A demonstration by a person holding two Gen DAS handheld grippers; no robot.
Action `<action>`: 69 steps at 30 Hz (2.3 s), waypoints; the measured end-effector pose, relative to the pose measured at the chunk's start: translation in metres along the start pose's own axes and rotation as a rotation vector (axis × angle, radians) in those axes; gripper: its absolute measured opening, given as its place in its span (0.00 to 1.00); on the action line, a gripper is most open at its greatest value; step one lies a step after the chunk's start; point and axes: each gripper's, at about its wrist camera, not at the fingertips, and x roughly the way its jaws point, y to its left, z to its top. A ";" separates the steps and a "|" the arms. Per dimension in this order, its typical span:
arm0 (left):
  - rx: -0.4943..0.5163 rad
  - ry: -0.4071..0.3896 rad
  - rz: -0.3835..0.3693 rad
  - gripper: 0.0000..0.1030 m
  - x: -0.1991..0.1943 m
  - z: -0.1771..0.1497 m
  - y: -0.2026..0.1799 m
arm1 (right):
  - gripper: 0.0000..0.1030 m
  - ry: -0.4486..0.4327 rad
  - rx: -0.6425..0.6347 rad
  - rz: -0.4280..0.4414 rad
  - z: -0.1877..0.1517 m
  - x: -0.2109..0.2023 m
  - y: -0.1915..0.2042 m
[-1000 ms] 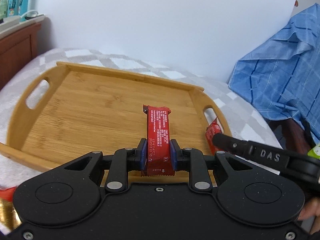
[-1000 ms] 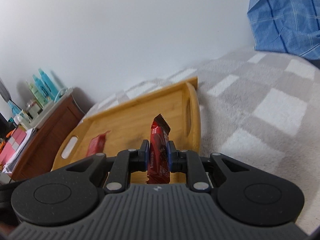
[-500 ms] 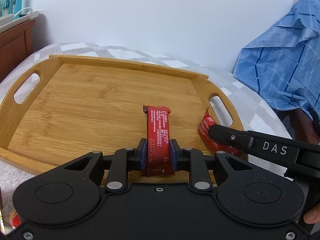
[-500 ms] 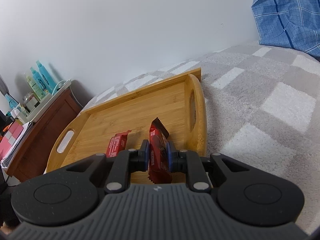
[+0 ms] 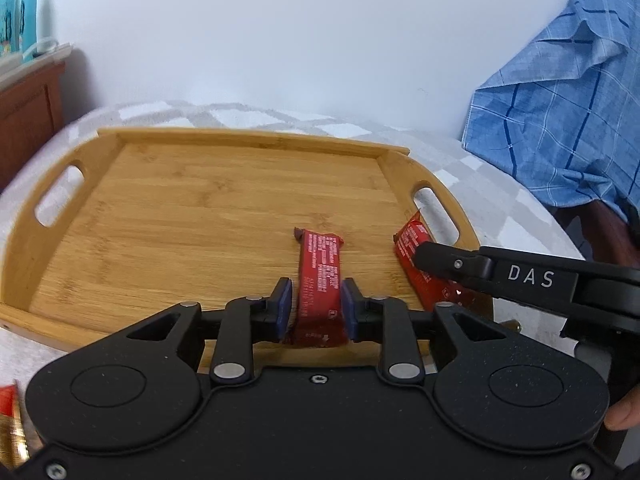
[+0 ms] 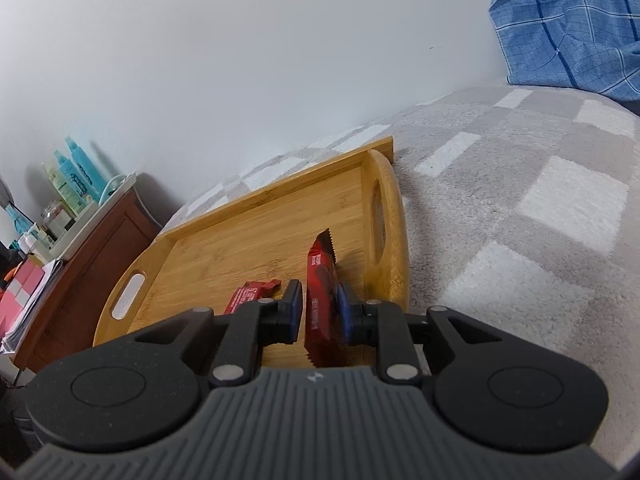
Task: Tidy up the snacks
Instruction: 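Carry both red bars to the bamboo tray and open both tools, then grasp the peanut bag with the left tool while the right tool grasps the yellow Americana bag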
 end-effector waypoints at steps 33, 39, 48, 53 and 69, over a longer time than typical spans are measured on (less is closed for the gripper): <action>0.105 -0.047 -0.022 0.58 -0.125 -0.100 0.022 | 0.71 -0.170 -0.077 -0.160 -0.096 -0.109 0.010; 0.110 -0.021 -0.008 0.52 -0.118 -0.107 0.028 | 0.76 -0.113 -0.086 -0.155 -0.114 -0.106 0.017; 0.167 -0.004 0.008 0.57 -0.098 -0.103 0.026 | 0.78 -0.090 -0.108 -0.166 -0.118 -0.099 0.023; 0.185 -0.004 0.012 0.58 -0.094 -0.104 0.022 | 0.79 -0.075 -0.120 -0.155 -0.119 -0.096 0.025; 0.184 -0.026 -0.005 0.17 -0.102 -0.110 0.009 | 0.56 -0.104 -0.154 -0.182 -0.121 -0.099 0.031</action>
